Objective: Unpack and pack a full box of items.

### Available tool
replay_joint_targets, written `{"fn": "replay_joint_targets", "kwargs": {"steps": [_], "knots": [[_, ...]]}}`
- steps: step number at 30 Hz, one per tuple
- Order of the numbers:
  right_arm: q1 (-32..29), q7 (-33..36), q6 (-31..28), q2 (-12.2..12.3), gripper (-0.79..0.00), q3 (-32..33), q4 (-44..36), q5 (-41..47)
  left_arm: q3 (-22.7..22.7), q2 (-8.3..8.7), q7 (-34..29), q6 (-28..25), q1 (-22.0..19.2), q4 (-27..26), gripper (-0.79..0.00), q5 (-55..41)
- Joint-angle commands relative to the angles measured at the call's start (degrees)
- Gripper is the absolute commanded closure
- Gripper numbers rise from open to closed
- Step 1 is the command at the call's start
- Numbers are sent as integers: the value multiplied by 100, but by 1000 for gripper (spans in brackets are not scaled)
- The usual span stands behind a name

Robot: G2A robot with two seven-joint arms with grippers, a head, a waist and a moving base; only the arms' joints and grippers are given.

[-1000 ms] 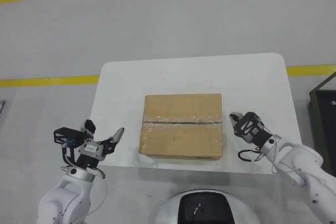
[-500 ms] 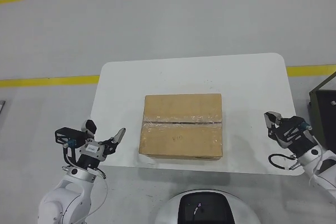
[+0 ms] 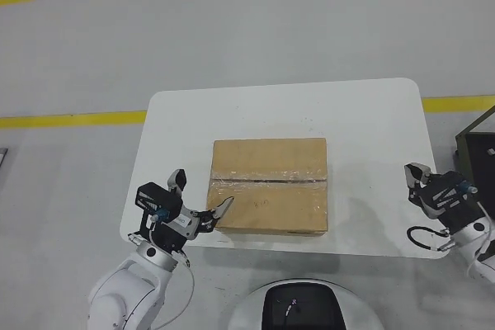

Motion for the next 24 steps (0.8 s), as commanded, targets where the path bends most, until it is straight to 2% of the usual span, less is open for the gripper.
{"fn": "replay_joint_targets", "kwargs": {"steps": [1, 13, 16, 20, 24], "knots": [[-13, -13, -5, -6, 0, 28, -1, 18, -3, 0, -1, 0, 2, 0, -785, -4], [52, 73, -105, -47, 0, -149, 186, -47, -33, -7, 149, 28, -18, 44, -785, -106], [115, 102, -118, -56, 0, -213, 195, -75, -11, -11, 232, 25, -228, 46, -785, -75], [199, 144, -128, -68, 0, -276, 178, -115, 514, -35, 107, -98, -677, 16, -785, 93], [250, 152, -108, -81, 0, -296, 179, -93, 1344, -90, -237, -203, -1226, 160, -785, 429]]}}
